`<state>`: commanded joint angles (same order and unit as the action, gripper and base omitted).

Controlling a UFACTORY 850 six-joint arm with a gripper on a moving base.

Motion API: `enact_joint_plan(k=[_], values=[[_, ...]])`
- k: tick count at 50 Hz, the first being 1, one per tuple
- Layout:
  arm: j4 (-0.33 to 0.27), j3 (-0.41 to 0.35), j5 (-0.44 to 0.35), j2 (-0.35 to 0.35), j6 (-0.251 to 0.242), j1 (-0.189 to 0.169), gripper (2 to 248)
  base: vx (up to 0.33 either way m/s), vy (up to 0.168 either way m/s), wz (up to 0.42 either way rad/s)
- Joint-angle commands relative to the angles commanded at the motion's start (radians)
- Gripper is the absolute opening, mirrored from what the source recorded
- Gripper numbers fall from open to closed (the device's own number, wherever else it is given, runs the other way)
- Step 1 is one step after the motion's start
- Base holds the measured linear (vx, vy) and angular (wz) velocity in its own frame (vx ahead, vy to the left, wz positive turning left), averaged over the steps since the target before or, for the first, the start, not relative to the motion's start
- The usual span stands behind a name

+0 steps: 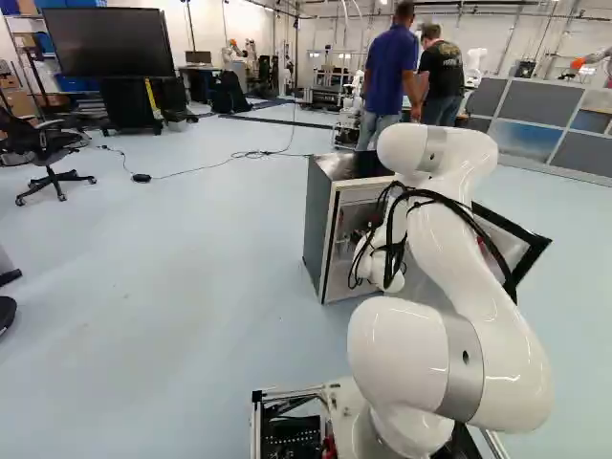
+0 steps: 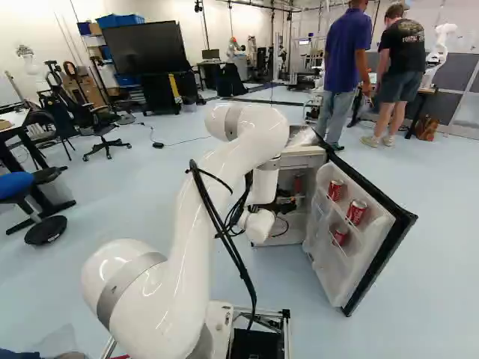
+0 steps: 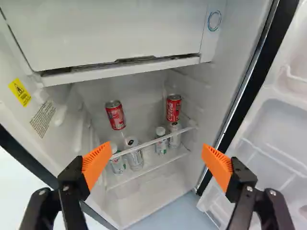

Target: Grab a drink from the fridge

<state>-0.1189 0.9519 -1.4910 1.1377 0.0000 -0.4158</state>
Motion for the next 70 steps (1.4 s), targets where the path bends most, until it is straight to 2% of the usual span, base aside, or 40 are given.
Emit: enact_joint_plan(k=[26, 46, 70], values=[[0.000, 0.119, 0.016, 0.073, 0.000, 0.001, 247, 0.000, 0.000, 0.000], [0.023, 0.200, 0.129, 0.115, 0.000, 0.002, 247, 0.000, 0.000, 0.000], [0.028, 0.231, 0.156, 0.092, 0.000, 0.001, 247, 0.000, 0.000, 0.000]])
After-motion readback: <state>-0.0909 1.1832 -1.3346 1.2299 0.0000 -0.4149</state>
